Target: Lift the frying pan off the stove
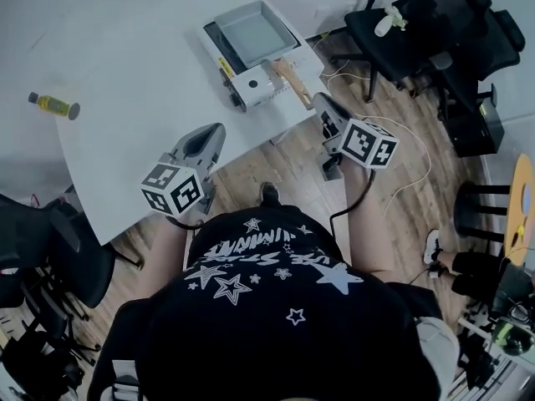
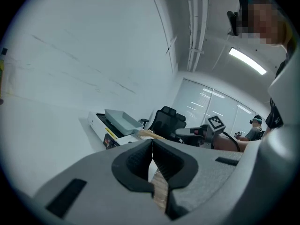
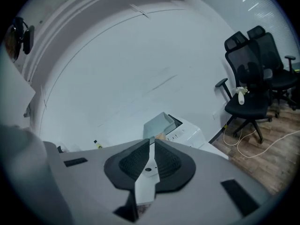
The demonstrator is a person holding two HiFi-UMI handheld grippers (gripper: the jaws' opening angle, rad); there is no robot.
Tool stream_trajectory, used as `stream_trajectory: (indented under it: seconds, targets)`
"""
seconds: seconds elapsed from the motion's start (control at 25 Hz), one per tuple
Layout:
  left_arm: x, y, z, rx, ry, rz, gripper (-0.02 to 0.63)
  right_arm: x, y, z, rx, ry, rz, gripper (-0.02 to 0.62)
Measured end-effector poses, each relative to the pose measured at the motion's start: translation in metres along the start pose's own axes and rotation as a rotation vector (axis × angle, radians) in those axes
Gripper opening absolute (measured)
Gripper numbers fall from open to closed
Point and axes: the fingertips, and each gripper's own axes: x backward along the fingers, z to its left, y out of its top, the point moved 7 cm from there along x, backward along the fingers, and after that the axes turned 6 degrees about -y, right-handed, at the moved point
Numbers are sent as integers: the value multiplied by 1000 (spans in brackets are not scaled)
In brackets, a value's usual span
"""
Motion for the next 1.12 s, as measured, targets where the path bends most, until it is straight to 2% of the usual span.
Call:
stream_trajectory:
  seconds: [0.04,0.08,0.2,0.28,0.36,0.56,0.8,0.96,1.08,1.12]
  targets:
    - [-6,1,0,2,5,-3,9,-4,4,-7,-9,15,17,14]
    - [-12,1,0,5,11,-6,9,-7,7,-13,-25,38,39,48]
    - [-29,2,1,22,27,-12,9,-23,11,-25,-149,181,127,197]
    - [-40,2,1,29,34,-12,9,-33,9,-31,-209,244,188,221]
    - [-50,0,0,31,42,-11,9,-41,4,-38,-229,260,253,236]
    - [-79,-2,0,51,40,7,9,-61,-8,-52,-257,261,383,241]
    - [-102,-2,-5,104,-4,25,9,-80,-16,-44,-234,373,483,239]
    - [-116,-5,-1,151,-15,50,24,-85,-21,-45,-237,380,519,218]
    - [-129,-7,2,218,-49,83,87,-91,-19,-31,-266,532,485,156]
    - [-134,-8,4,244,-59,94,104,-92,-18,-30,-272,559,477,136]
